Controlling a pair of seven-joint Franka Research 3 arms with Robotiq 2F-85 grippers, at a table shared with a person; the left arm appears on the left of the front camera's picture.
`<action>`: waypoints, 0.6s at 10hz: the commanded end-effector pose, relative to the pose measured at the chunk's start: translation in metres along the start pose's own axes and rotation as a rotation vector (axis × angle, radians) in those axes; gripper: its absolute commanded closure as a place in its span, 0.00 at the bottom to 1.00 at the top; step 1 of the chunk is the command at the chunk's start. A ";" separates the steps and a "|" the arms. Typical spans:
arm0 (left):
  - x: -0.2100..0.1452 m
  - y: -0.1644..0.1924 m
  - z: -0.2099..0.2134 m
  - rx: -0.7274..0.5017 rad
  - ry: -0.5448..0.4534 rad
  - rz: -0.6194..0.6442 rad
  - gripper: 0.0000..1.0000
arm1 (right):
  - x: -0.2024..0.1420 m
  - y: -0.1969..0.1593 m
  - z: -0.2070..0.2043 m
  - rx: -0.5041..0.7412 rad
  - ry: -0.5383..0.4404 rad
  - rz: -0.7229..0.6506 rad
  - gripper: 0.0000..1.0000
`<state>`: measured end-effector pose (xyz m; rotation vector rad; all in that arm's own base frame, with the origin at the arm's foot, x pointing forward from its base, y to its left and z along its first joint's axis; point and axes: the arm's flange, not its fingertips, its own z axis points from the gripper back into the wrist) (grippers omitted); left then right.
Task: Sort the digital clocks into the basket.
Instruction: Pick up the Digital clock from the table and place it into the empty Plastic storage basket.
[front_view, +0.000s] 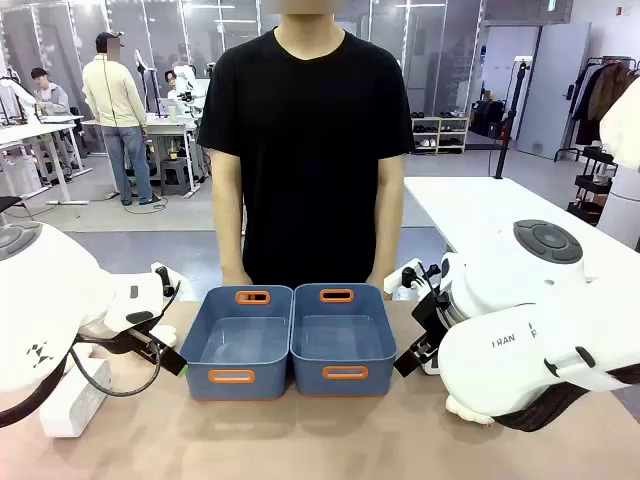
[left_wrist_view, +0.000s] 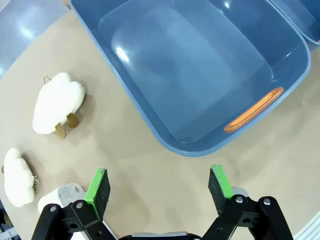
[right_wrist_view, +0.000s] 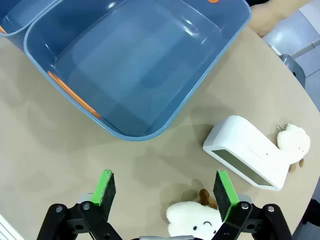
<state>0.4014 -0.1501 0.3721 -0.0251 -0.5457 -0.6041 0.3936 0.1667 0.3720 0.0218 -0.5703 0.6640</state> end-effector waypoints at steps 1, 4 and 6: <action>0.000 0.000 0.000 0.000 0.000 0.000 0.00 | 0.000 0.000 0.000 0.000 0.000 0.000 0.00; 0.000 0.000 0.000 0.000 0.000 0.000 0.00 | 0.000 0.000 0.000 0.000 0.000 0.000 0.00; 0.000 0.000 0.000 0.000 0.000 0.000 0.00 | 0.000 0.000 0.000 0.000 0.000 0.000 0.00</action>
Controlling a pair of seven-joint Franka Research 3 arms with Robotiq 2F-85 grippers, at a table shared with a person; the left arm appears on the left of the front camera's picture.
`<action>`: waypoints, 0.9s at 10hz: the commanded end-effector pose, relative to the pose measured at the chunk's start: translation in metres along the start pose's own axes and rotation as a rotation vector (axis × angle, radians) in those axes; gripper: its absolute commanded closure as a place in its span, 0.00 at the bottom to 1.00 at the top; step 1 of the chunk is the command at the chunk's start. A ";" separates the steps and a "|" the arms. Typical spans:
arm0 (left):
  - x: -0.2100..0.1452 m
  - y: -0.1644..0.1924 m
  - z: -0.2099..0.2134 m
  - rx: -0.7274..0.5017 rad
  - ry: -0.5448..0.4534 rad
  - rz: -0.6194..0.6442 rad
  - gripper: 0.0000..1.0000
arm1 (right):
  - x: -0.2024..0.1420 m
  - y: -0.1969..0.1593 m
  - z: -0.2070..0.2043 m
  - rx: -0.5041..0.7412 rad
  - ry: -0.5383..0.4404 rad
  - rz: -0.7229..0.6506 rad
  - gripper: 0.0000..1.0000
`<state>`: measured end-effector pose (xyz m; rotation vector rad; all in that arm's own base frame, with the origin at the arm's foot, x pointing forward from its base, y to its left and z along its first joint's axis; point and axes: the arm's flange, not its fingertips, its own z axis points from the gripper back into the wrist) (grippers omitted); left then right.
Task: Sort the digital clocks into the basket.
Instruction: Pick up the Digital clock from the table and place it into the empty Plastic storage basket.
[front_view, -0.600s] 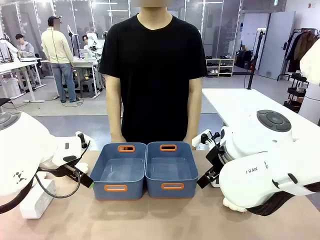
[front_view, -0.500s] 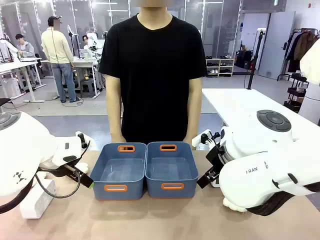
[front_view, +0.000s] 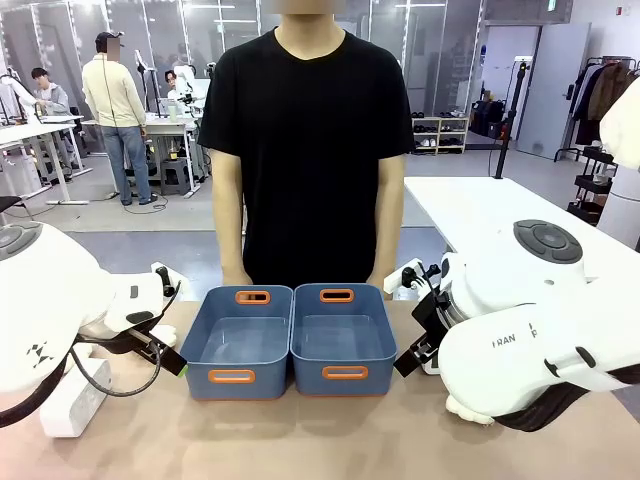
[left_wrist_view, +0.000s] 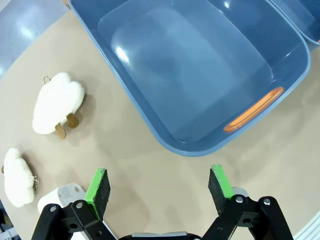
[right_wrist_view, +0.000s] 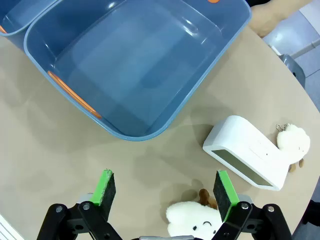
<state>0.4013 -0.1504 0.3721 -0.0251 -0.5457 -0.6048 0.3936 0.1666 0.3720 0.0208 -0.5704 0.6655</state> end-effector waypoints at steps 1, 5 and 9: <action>0.000 0.000 0.000 0.000 0.000 0.000 0.00 | 0.000 0.000 0.000 0.000 0.000 -0.002 0.00; 0.027 0.028 0.030 -0.146 0.037 0.040 0.00 | 0.024 -0.033 0.037 0.166 0.023 -0.044 0.00; -0.001 0.117 0.079 -0.763 -0.118 0.153 0.00 | 0.016 -0.118 0.077 0.728 -0.124 -0.232 0.00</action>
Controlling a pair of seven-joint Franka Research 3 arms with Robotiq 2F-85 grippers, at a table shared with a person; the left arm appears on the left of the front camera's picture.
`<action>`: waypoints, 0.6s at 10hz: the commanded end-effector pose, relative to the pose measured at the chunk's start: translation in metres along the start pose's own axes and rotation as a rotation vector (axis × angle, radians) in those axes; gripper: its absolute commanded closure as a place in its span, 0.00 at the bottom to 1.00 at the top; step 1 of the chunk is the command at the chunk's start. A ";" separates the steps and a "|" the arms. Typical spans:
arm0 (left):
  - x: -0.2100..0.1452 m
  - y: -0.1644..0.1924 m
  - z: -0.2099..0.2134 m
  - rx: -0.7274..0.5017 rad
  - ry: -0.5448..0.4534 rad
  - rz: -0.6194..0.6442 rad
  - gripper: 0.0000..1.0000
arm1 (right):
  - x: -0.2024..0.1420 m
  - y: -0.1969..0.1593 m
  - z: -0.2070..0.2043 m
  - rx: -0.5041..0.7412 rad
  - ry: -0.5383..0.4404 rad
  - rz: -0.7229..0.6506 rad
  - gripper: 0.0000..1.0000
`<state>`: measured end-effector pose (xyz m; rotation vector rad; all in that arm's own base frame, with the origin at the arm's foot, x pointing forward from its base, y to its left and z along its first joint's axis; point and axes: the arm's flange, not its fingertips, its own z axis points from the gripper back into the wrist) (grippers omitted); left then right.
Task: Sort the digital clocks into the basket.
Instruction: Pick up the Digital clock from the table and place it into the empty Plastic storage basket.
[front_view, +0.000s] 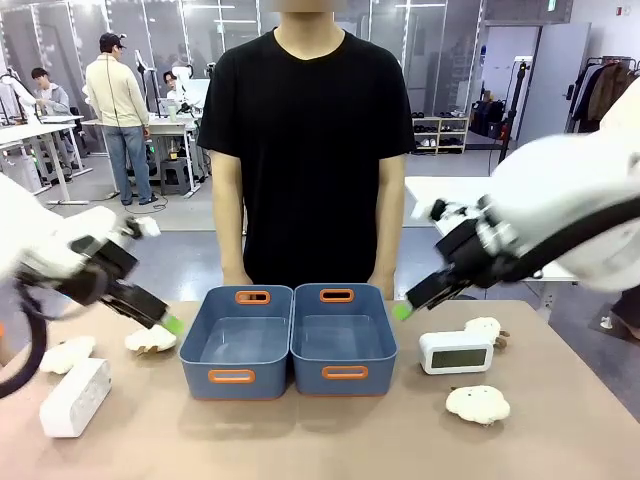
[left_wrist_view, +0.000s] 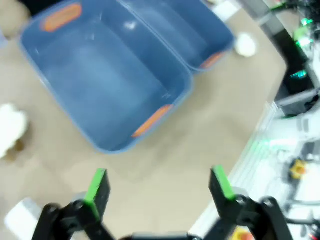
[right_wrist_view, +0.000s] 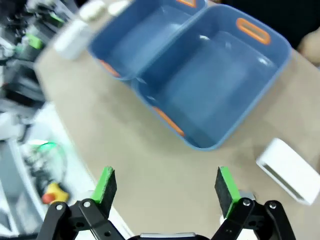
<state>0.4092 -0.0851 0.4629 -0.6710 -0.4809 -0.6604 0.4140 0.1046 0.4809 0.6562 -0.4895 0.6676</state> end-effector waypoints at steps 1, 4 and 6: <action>-0.028 0.058 0.052 -0.295 -0.085 0.095 0.00 | -0.026 -0.064 0.036 0.274 -0.087 -0.155 0.00; -0.122 0.105 0.139 -0.491 -0.343 0.165 0.00 | -0.116 -0.125 0.108 0.539 -0.355 -0.335 0.00; -0.207 0.124 0.200 -0.472 -0.485 0.269 0.00 | -0.187 -0.149 0.150 0.533 -0.508 -0.457 0.00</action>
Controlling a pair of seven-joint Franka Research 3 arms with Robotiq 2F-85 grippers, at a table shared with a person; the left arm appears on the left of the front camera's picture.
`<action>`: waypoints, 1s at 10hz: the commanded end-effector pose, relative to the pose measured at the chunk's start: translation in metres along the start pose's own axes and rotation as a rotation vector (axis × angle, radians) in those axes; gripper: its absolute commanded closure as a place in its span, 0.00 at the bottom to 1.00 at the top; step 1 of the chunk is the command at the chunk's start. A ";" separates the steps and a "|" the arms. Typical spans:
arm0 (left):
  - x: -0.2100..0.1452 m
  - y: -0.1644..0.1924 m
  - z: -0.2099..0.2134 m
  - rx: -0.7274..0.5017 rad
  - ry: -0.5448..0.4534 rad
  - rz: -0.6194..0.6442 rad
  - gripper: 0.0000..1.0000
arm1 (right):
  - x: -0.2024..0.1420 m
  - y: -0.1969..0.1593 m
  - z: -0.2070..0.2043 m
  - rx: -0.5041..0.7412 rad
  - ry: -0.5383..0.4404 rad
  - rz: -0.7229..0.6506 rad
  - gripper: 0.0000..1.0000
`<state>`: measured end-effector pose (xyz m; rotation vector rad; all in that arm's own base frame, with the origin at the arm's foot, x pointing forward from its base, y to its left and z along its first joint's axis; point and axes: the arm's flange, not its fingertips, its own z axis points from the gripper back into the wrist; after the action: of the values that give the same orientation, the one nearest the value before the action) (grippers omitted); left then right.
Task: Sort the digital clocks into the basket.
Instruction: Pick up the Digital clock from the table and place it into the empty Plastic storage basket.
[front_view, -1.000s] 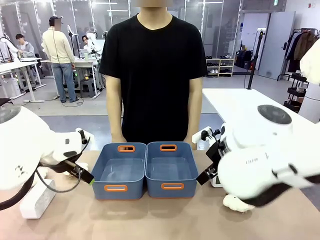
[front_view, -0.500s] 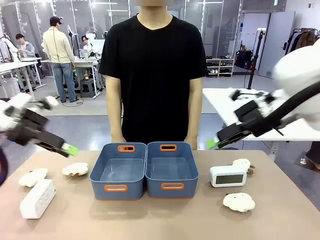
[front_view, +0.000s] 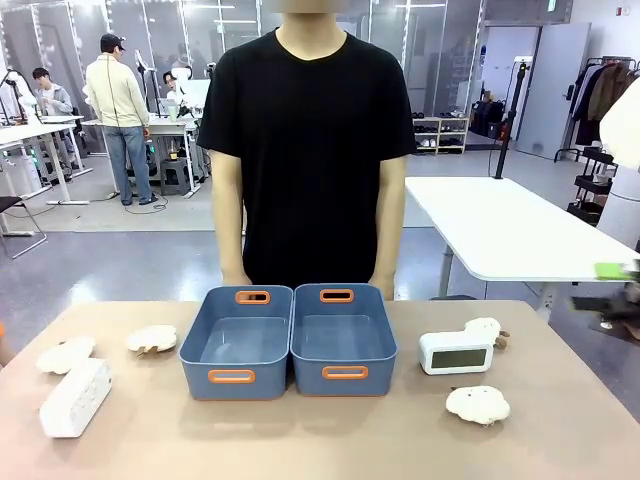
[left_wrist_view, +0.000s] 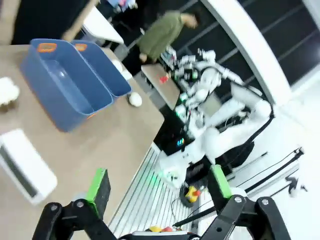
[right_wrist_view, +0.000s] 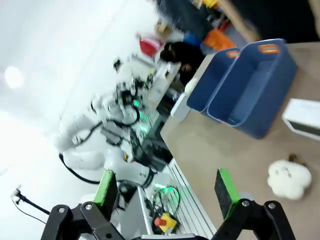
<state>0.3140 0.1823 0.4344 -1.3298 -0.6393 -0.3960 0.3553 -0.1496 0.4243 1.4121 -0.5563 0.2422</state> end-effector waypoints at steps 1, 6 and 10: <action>-0.023 0.003 0.063 0.037 -0.129 0.025 0.00 | -0.017 -0.010 0.042 -0.037 -0.136 -0.037 0.00; -0.061 -0.012 0.115 0.127 -0.233 0.058 0.00 | -0.042 -0.011 0.097 -0.094 -0.219 -0.085 0.00; -0.061 -0.012 0.115 0.127 -0.233 0.058 0.00 | -0.042 -0.011 0.097 -0.094 -0.219 -0.085 0.00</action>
<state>0.2390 0.2863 0.4176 -1.2626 -0.7992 -0.1393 0.3042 -0.2387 0.3993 1.3683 -0.6786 -0.0089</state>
